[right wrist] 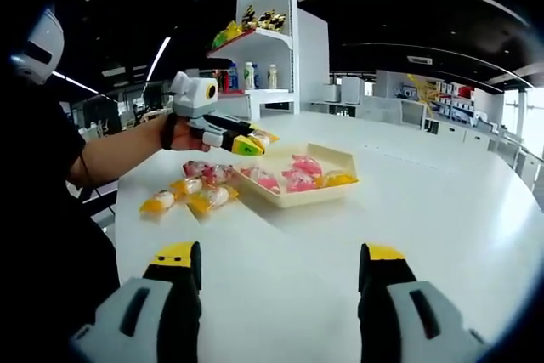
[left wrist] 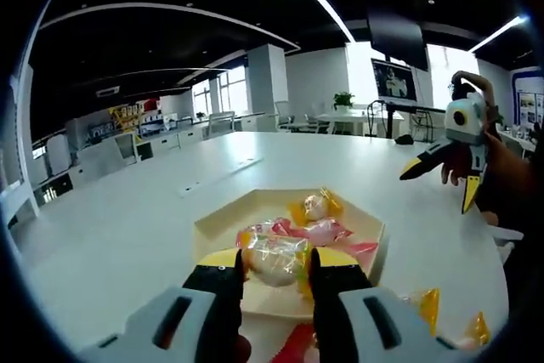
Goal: Pick up the marshmallows scattered on the table and place them into the bowl on the table
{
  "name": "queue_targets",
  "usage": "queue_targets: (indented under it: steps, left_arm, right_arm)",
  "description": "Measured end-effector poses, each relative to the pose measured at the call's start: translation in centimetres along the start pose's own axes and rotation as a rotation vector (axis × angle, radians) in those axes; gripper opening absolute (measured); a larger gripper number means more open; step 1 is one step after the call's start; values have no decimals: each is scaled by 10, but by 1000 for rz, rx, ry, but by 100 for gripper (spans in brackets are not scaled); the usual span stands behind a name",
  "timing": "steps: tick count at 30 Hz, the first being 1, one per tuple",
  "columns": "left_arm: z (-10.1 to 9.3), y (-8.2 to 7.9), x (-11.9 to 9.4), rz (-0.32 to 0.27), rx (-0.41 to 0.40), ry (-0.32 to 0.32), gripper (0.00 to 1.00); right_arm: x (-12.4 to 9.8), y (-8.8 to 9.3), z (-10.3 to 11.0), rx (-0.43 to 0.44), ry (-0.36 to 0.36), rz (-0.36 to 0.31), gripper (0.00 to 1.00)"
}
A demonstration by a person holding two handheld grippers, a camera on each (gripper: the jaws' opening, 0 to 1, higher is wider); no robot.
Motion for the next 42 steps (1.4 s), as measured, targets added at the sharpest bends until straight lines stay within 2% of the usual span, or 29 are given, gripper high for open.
queue_targets:
  steps: [2,5,8,26,28,32,33,36,42]
  left_arm:
    - [1,0,0,-1,0,-9,32]
    - [6,-3,1,-13,7,-56,32]
    - [6,-3,3,-13,11,-68,32]
    - [11,-1,7,-25,-34,-65,34]
    - [12,-2,7,-34,-36,-71,40]
    - [12,-10,7,-84,-68,-79,89]
    - [12,-11,6,-94,-63,-83,93]
    - [14,-9,5,-82,-64,-97,88]
    - [19,-5,3,-67,-87,-113,88]
  right_arm:
    - [0,0,-1,1,3,1,75]
    - [-1,-1,-1,3,5,-2,75]
    - [-1,-1,0,3,3,-1,75]
    - [0,-1,0,1,0,4,74]
    - [0,0,0,2,2,6,74]
    - [0,0,0,4,1,6,75]
    - [0,0,0,5,1,6,75]
    - [0,1,0,5,0,7,75]
    - [1,0,1,3,-4,5,75]
Point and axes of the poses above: the point that each gripper's makers call its tool centre point, and the gripper's own axes: x roughly forward along the fingers, z roughly to its left, y roughly out of its underside, the point moved 4 cm from there along -x, roughly backward along the fingers, and after that the axes turned 8 degrees about z, right-handed, at the moved point
